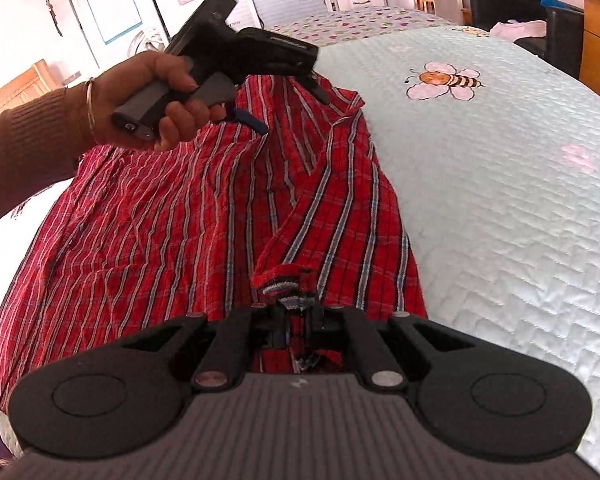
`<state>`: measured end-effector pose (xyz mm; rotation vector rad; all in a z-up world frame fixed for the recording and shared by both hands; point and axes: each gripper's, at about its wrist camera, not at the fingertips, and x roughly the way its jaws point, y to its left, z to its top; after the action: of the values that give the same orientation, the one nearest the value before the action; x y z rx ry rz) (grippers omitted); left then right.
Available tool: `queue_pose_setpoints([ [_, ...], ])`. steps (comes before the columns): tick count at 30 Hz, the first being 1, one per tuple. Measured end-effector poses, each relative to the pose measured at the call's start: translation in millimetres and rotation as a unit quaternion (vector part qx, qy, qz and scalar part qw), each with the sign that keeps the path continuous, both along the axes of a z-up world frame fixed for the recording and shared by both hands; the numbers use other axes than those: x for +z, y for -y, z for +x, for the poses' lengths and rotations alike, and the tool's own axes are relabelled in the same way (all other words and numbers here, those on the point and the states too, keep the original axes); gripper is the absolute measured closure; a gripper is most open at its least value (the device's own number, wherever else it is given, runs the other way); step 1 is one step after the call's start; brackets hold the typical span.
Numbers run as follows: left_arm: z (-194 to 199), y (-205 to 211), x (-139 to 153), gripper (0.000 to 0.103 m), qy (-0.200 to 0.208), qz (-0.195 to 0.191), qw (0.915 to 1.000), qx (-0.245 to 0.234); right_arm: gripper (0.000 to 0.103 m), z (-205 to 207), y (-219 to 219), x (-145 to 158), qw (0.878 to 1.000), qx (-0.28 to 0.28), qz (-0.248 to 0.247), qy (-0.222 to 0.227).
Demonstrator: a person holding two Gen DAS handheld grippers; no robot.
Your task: Fold clothes
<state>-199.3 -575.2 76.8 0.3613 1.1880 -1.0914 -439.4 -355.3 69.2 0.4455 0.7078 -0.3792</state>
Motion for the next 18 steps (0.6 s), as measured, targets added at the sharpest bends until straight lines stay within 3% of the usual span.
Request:
queue_pose_setpoints([
  [8, -38.9, 39.4, -4.2, 0.0, 0.101, 0.052, 0.9916, -0.062, 0.094, 8.3, -3.6, -8.8, 1.0, 0.009, 0.009, -0.011],
  [18, -45.0, 59.8, -18.7, 0.001, 0.118, 0.064, 0.989, -0.062, 0.093, 9.6, -9.8, -14.8, 0.999, 0.024, -0.004, -0.021],
])
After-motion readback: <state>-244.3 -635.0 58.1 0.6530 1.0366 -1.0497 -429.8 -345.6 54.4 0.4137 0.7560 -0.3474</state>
